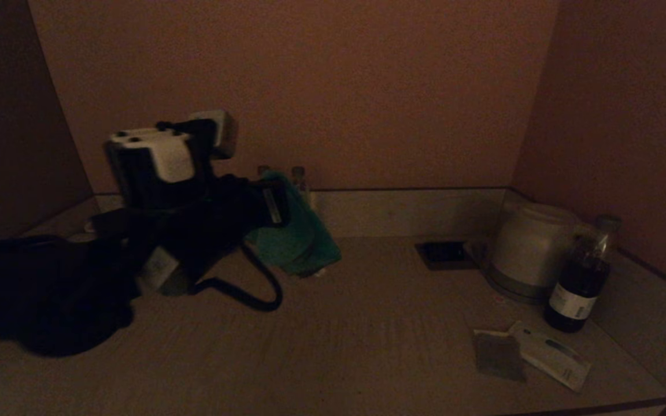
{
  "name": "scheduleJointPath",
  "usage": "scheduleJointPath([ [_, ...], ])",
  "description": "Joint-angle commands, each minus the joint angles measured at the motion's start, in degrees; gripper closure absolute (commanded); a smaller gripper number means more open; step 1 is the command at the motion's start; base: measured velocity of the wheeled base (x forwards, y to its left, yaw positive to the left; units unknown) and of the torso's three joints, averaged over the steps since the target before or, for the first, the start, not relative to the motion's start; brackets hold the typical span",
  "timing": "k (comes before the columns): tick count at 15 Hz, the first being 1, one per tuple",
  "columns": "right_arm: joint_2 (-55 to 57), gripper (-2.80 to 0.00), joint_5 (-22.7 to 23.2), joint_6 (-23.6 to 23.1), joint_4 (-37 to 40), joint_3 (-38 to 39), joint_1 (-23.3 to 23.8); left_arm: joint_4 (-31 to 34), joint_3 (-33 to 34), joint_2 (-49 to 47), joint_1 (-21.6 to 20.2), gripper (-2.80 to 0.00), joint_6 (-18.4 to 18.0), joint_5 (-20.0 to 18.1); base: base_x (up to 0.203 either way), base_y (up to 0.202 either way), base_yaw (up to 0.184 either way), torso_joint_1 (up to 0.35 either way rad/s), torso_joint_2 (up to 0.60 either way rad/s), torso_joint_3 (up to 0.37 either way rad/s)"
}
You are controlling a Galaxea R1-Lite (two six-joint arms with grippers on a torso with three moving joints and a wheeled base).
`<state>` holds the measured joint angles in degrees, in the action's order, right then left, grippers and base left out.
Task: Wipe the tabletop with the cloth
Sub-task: Sweep the stains on the table
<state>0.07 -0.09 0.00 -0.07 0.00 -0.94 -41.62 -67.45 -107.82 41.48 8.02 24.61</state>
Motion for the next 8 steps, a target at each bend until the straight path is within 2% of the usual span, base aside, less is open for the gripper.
scheduleJointPath([
  [1, 0.01, 0.00, 0.00, 0.00, -0.01, 0.00, -0.03, 0.54, -11.38, -15.73, -2.77, 0.00, 0.05, 0.78, 0.000, 0.000, 0.000, 0.000, 0.00, 0.000],
  [3, 0.01, 0.00, 0.00, 0.00, -0.01, 0.00, -0.03, 3.58, -21.30, -22.74, -4.45, 0.00, 0.09, 2.49, 0.000, 0.000, 0.000, 0.000, 0.00, 0.000],
  [6, 0.01, 0.00, 0.00, 0.00, -0.01, 0.00, -0.03, 12.51, -37.88, -33.82, -6.98, 0.00, 0.18, 7.99, 0.000, 0.000, 0.000, 0.000, 0.00, 0.000],
  [8, 0.01, 0.00, 0.00, 0.00, -0.01, 0.00, -0.03, 18.52, -42.41, -38.11, -8.49, 0.00, 0.37, 10.95, 0.000, 0.000, 0.000, 0.000, 0.00, 0.000],
])
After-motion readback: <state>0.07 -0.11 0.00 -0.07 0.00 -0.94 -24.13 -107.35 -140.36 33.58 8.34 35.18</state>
